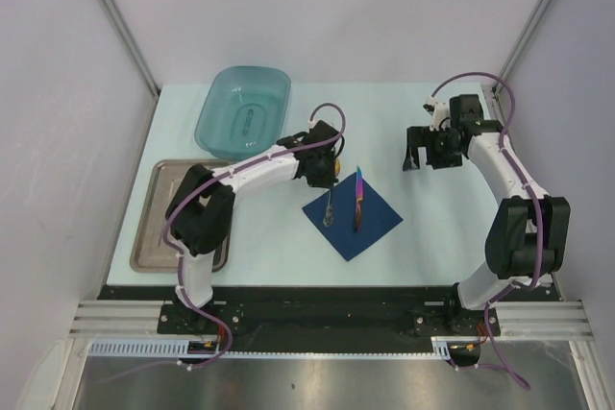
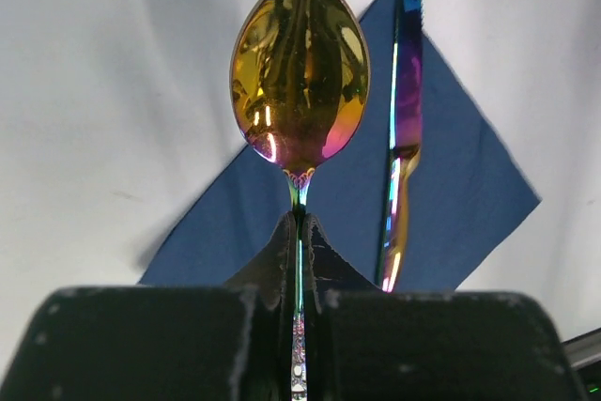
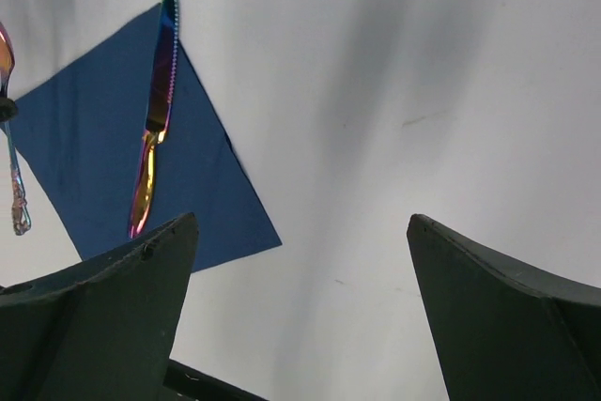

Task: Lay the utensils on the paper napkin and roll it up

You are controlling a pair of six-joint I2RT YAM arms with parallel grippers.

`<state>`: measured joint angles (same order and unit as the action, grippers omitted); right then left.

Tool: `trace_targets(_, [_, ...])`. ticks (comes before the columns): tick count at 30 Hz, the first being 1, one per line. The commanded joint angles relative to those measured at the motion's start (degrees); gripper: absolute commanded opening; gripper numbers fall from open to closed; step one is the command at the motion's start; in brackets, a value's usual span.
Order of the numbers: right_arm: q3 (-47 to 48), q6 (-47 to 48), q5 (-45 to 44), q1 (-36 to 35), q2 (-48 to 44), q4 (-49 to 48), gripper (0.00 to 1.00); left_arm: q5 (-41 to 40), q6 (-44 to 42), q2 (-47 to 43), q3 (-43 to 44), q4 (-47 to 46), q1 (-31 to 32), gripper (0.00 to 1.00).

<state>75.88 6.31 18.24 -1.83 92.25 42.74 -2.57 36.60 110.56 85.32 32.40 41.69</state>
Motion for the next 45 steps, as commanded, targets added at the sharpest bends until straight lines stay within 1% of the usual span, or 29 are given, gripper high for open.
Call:
trace_targets(1, [-2.04, 0.64, -0.84, 1.38, -2.6, -1.7, 1.0, 2.13, 8.66, 1.49, 5.29, -6.2, 1.46, 0.0])
trace_targets(5, [-3.36, -1.03, -0.14, 3.49, -1.99, -1.78, 1.0, 1.69, 8.4, 4.92, 5.21, -9.11, 2.87, 0.0])
trace_targets(10, [-3.89, -5.94, 1.53, 4.29, -0.93, -3.19, 1.0, 2.13, 9.54, 7.21, 6.17, -9.02, 3.31, 0.0])
trace_targets(15, [-2.75, -5.08, -0.39, 3.41, -0.93, -3.54, 1.0, 2.13, 10.33, 8.7, 6.35, -9.11, 3.31, 0.01])
trace_targets(29, [-2.22, -4.99, -0.57, 2.79, -0.05, -2.58, 1.0, 2.13, 11.04, 11.51, 7.75, -9.03, 2.87, 0.01])
trace_targets(31, [-2.22, -4.99, -0.75, 2.7, 0.04, -2.49, 1.0, 3.53, 11.04, 11.78, 7.93, -9.02, 2.87, 0.01])
trace_targets(45, [-1.52, -5.16, -0.57, 2.09, 1.18, -2.4, 1.0, 3.1, 10.77, 13.27, 6.97, -7.97, 2.25, 0.01])
